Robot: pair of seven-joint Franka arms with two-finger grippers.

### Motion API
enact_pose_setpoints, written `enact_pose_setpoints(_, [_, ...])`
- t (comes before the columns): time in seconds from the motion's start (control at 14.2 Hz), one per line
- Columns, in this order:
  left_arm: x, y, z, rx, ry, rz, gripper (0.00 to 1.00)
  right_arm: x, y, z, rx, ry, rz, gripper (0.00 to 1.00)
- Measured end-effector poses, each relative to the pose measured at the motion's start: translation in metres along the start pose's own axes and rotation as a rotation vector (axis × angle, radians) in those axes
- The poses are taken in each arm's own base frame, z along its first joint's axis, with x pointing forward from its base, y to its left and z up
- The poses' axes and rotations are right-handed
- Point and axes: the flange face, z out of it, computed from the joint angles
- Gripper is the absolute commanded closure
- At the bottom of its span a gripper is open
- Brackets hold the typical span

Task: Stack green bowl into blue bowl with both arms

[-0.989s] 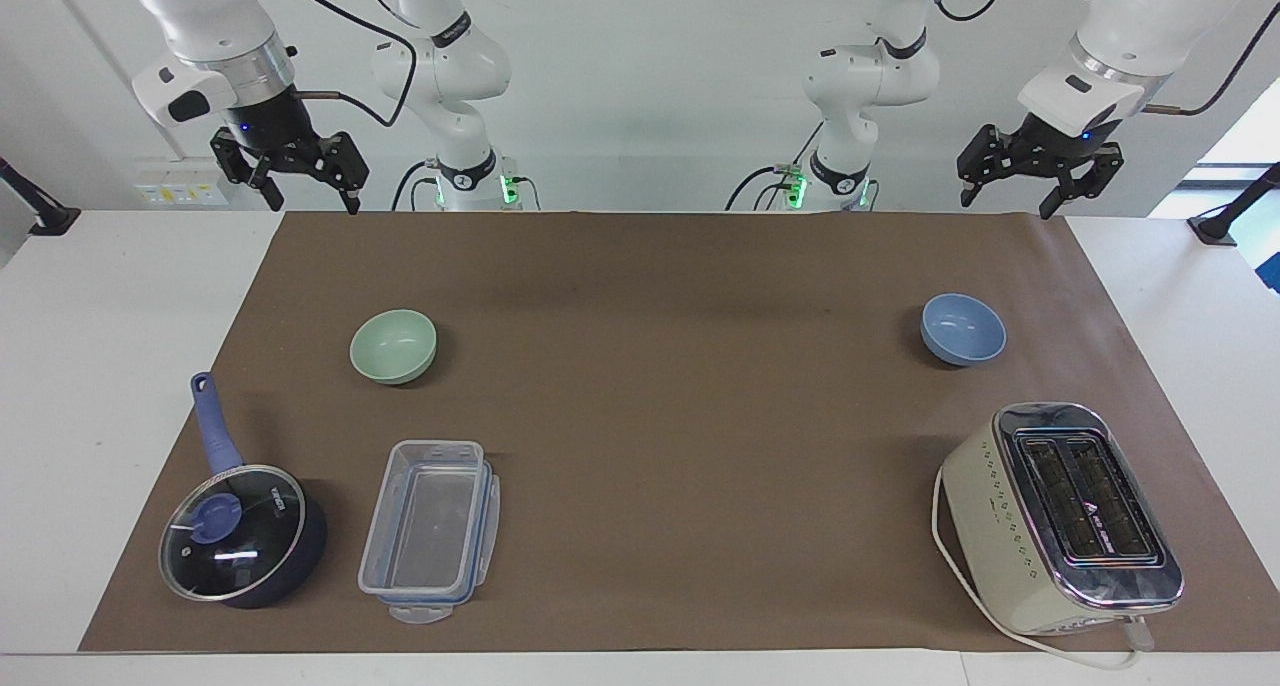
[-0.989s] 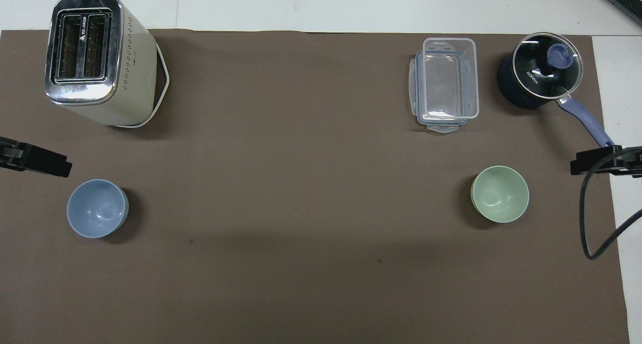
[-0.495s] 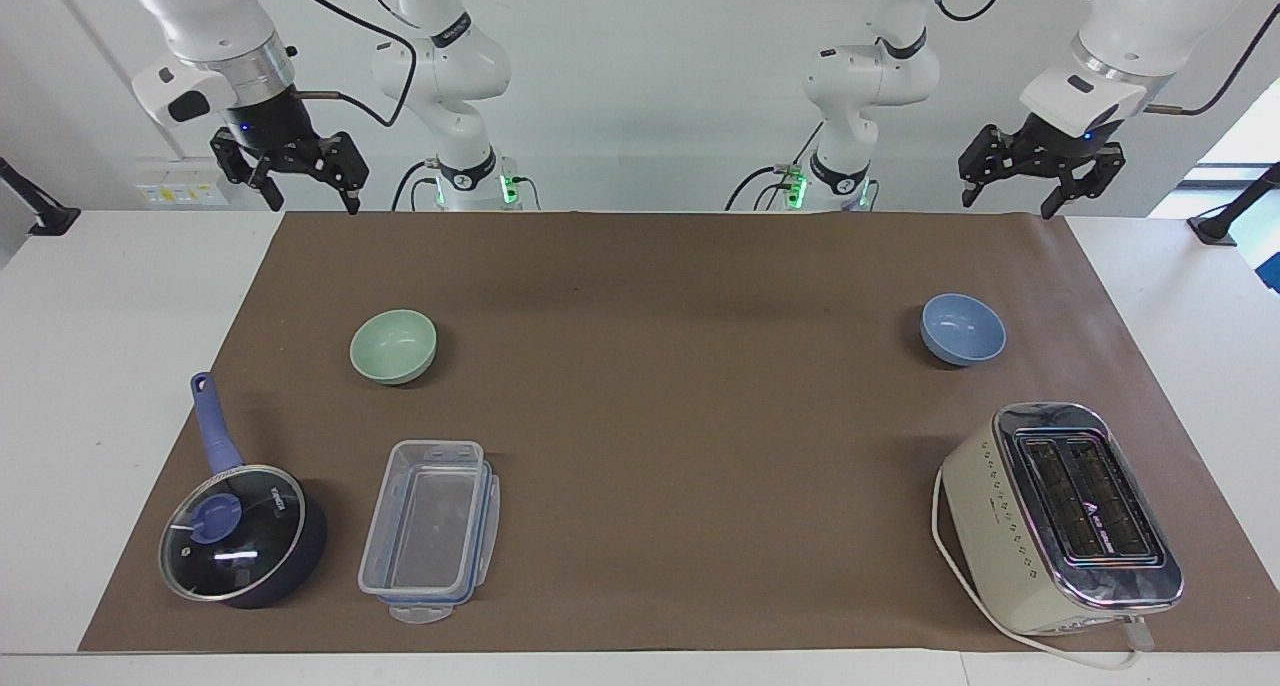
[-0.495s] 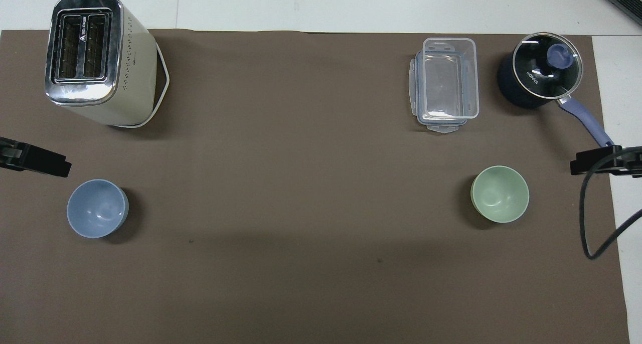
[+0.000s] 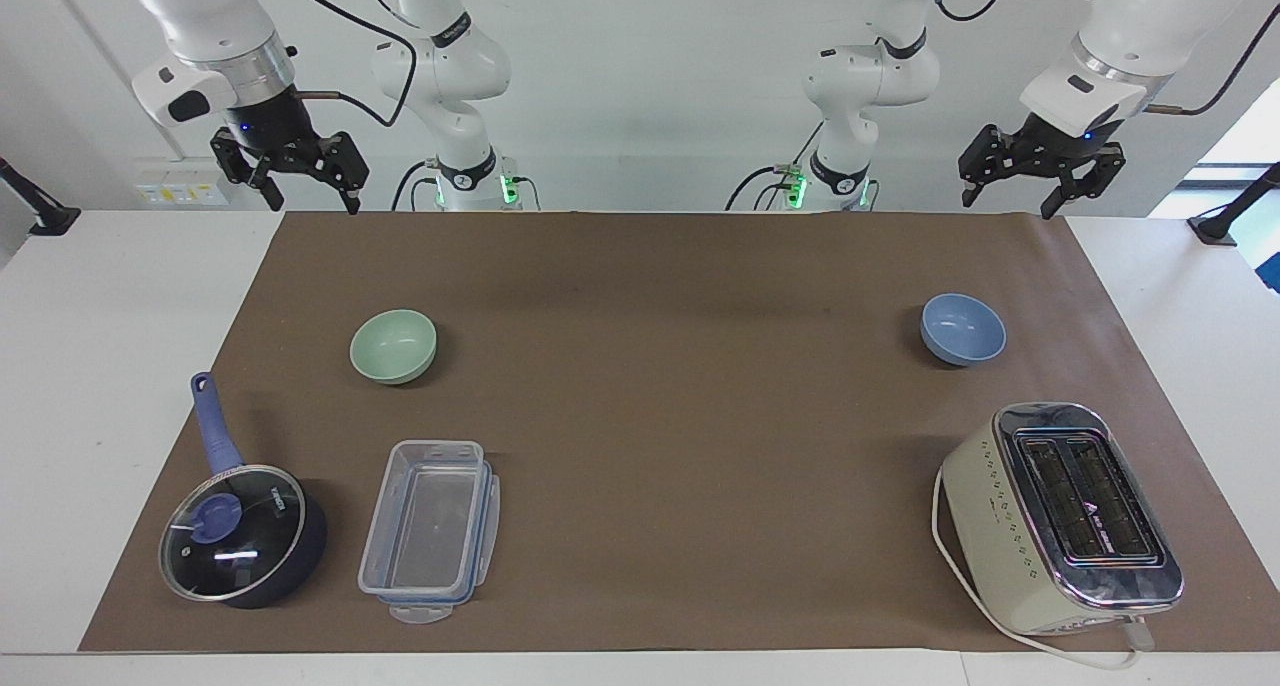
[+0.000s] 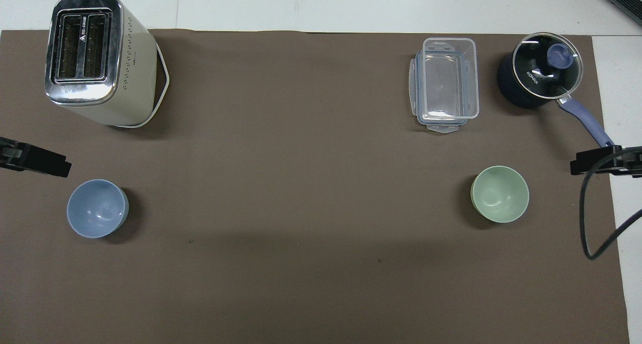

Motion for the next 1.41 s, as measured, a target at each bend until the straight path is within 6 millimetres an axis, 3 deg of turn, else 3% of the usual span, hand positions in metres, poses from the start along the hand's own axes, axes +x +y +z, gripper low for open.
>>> enact_pose_setpoints(1.06, [-0.001, -0.001, 0.002, -0.001, -0.006, -0.003, 0.00, 0.000, 0.000, 0.000, 0.000, 0.000, 0.000, 0.00])
enact_pose_setpoints(1.41, [-0.004, -0.017, 0.001, -0.004, 0.000, -0.034, 0.00, 0.000, 0.000, 0.000, 0.000, 0.000, 0.000, 0.00])
